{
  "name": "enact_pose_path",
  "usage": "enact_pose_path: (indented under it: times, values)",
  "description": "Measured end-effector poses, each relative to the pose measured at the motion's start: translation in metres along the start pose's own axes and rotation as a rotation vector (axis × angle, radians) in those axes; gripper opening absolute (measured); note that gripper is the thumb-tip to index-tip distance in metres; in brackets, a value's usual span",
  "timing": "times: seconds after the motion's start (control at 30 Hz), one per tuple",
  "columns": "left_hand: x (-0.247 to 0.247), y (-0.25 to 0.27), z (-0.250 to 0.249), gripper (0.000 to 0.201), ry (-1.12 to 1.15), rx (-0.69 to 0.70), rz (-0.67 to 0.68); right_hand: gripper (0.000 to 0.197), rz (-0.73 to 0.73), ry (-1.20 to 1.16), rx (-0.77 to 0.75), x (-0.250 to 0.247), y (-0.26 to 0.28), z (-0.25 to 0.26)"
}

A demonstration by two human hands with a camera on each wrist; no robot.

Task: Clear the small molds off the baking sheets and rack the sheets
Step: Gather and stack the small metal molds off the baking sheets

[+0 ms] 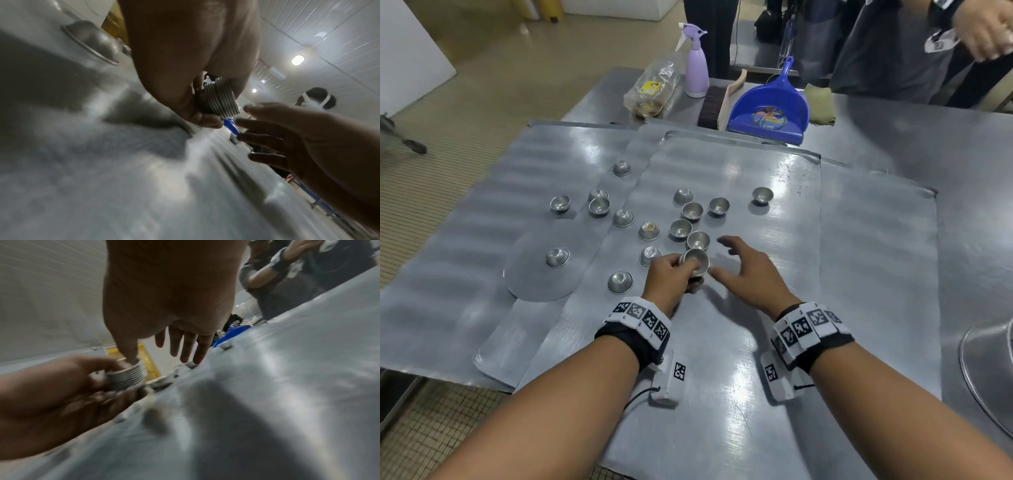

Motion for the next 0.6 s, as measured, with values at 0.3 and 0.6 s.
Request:
enact_pose_path:
  times: [0.3, 0.6]
  values:
    - [0.002, -0.011, 0.015, 0.014, -0.130, 0.064, 0.019, 0.045, -0.109, 0.340, 0.230, -0.046, -0.096, -0.087]
    - [0.001, -0.019, 0.025, 0.012, -0.116, 0.069, 0.056, 0.044, 0.017, 0.562, 0.222, -0.036, -0.159, -0.104]
Point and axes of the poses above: each hand's wrist, its own y-axis away from the middle knuckle, its own x-axis out of the palm, z = x × y, the point moved 10 cm from there along -y, towards the middle knuckle, and after that the axes turned 13 degrees about -z, right-handed, at the moved point
